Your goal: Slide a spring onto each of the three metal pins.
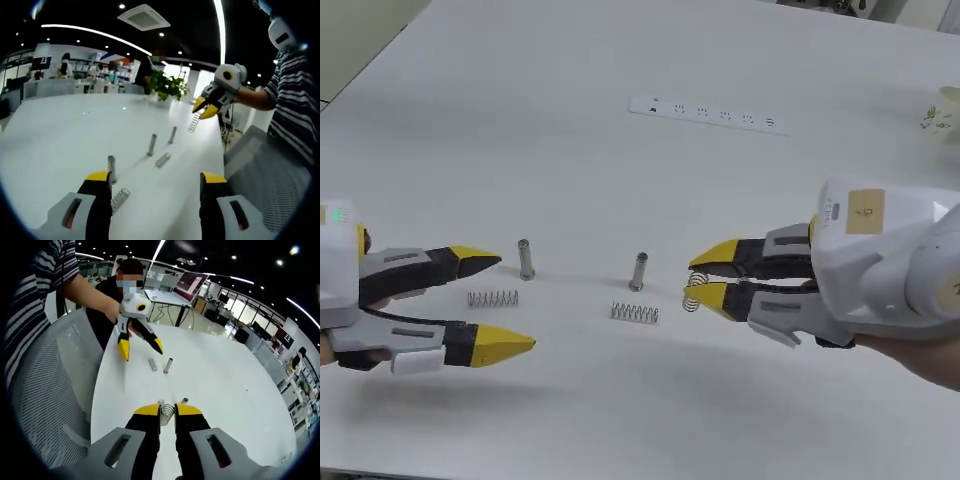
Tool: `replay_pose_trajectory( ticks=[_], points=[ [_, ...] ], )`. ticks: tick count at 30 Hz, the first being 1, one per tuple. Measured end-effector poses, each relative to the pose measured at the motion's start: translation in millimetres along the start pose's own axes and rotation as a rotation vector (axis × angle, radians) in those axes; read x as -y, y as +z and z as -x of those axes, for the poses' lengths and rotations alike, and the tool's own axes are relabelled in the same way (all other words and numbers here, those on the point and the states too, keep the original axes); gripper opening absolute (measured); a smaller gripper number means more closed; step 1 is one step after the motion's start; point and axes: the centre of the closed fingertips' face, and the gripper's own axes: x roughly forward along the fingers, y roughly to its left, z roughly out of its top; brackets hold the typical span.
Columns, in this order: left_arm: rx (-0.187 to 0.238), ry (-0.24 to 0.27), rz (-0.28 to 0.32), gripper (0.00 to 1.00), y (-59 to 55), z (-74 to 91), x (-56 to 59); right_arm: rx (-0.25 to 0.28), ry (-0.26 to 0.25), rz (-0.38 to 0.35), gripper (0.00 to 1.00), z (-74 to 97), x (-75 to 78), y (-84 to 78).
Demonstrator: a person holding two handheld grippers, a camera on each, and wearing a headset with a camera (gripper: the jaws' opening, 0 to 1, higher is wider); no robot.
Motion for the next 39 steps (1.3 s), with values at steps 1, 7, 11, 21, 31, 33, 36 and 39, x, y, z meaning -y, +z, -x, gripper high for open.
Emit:
replay_pose_trajectory(
  ticks=[1, 7, 11, 21, 31, 33, 36, 39],
  points=[
    [0.000, 0.006, 0.001, 0.70, -0.5, 0.4, -1.0, 0.000, -0.002, -0.001, 0.07, 0.3, 0.5, -0.3],
    [0.013, 0.042, 0.011, 0.80, -1.4, 4.4, -8.0, 0.002, -0.020, -0.017, 0.07, 3.1, 5.3, -3.4],
    [0.046, 0.069, 0.020, 0.88, 4.0, 6.4, -12.4, 0.006, -0.023, -0.040, 0.07, 4.8, 6.6, -5.9],
    [0.043, 0.104, 0.010, 0.98, -0.7, 9.2, -18.3, -0.015, -0.049, -0.068, 0.07, 9.0, 14.6, -18.8],
    [0.070, 0.109, 0.038, 0.97, 4.0, 9.5, -20.6, -0.037, -0.127, -0.117, 0.07, 20.6, 43.8, -36.9],
    [0.073, 0.110, 0.038, 0.97, 4.6, 9.8, -21.0, -0.035, -0.149, -0.135, 0.07, 24.0, 50.4, -40.4],
    [0.074, 0.111, 0.038, 0.97, 4.6, 10.8, -21.5, -0.029, -0.174, -0.155, 0.07, 28.2, 57.5, -42.6],
    [0.072, 0.114, 0.039, 0.97, 4.0, 11.8, -22.2, -0.034, -0.193, -0.171, 0.07, 30.7, 64.1, -47.5]
  ],
)
